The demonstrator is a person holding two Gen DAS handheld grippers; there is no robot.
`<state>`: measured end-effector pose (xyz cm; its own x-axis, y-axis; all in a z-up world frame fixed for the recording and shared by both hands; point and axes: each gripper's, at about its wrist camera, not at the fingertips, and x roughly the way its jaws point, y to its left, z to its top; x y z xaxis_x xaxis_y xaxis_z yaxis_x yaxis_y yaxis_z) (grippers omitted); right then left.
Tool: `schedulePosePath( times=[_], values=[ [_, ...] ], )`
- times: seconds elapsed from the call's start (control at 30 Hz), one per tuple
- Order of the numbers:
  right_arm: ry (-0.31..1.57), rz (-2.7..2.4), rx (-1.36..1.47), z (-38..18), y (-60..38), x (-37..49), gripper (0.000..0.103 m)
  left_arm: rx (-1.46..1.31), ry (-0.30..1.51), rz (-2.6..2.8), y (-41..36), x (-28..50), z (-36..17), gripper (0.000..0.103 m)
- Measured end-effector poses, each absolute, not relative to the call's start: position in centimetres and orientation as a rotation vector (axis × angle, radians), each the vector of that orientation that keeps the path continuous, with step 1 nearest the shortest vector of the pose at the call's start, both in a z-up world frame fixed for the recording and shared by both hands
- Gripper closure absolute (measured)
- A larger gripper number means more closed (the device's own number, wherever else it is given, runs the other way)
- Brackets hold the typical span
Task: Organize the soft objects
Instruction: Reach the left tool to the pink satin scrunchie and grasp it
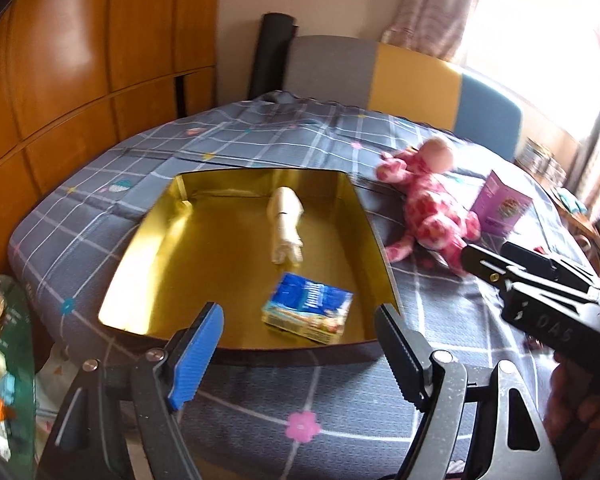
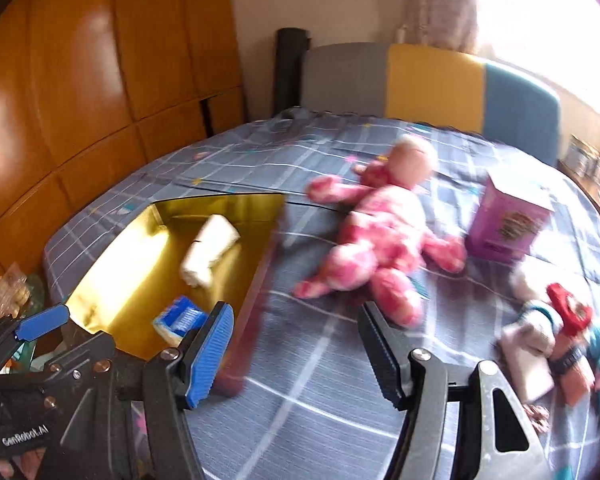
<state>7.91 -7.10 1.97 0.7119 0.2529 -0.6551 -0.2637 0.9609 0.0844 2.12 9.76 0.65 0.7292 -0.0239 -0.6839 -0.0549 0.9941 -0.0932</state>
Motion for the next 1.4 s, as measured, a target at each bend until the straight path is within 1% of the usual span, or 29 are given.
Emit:
schedulePosePath(
  times=[0.27,0.47,0.67,0.73,0.8,0.9,0.97,1.03,1.1,1.13,1.2,1.23,1.3,1.4],
  values=[
    [0.750,0.046,0.073,2.0,-18.7,5.6,0.037,0.023,0.779,-0.204,2.9,3.8,0.4,0.025],
    [0.769,-0.182,0.193,2.6,-29.4,3.7,0.037,0.105,0.859,-0.414,-4.4,6.0,-1.2,0.027],
    [0.758,-0.311,0.264,2.8,-37.0,1.7,0.037,0.152,0.941,-0.558,-11.6,7.9,-2.9,0.035],
    [0.756,-0.324,0.289,2.7,-38.6,1.3,0.037,0.182,0.954,-0.613,-13.8,8.2,-3.4,0.042],
    [0.757,-0.311,0.321,2.2,-39.7,1.1,0.037,0.242,0.953,-0.686,-16.7,8.4,-4.1,0.042],
    [0.755,-0.273,0.389,1.8,-40.9,0.8,0.037,0.327,0.939,-0.765,-20.3,8.5,-5.0,0.041],
    [0.728,-0.247,0.428,2.0,-41.3,0.5,0.037,0.387,0.943,-0.799,-22.7,8.7,-5.8,0.036],
    [0.724,-0.227,0.463,1.8,-41.6,0.4,0.037,0.426,0.947,-0.815,-24.4,9.0,-6.6,0.022],
    [0.705,-0.210,0.486,1.9,-41.9,0.1,0.037,0.457,0.955,-0.823,-25.7,9.3,-7.5,0.022],
    [0.698,-0.214,0.499,1.9,-42.1,0.0,0.037,0.474,0.963,-0.826,-26.4,9.4,-8.1,0.025],
    [0.695,-0.206,0.535,1.8,-42.6,-0.1,0.037,0.479,1.011,-0.843,-27.0,9.6,-9.1,0.039],
    [0.694,-0.203,0.550,1.7,-42.8,-0.1,0.037,0.464,0.994,-0.850,-26.9,9.6,-9.1,0.059],
    [0.698,-0.195,0.573,1.5,-43.0,-0.1,0.037,0.440,0.979,-0.858,-26.6,9.5,-8.7,0.081],
    [0.726,-0.200,0.589,1.1,-43.2,0.2,0.037,0.349,0.985,-0.844,-25.1,10.0,-8.1,0.083]
  ],
)
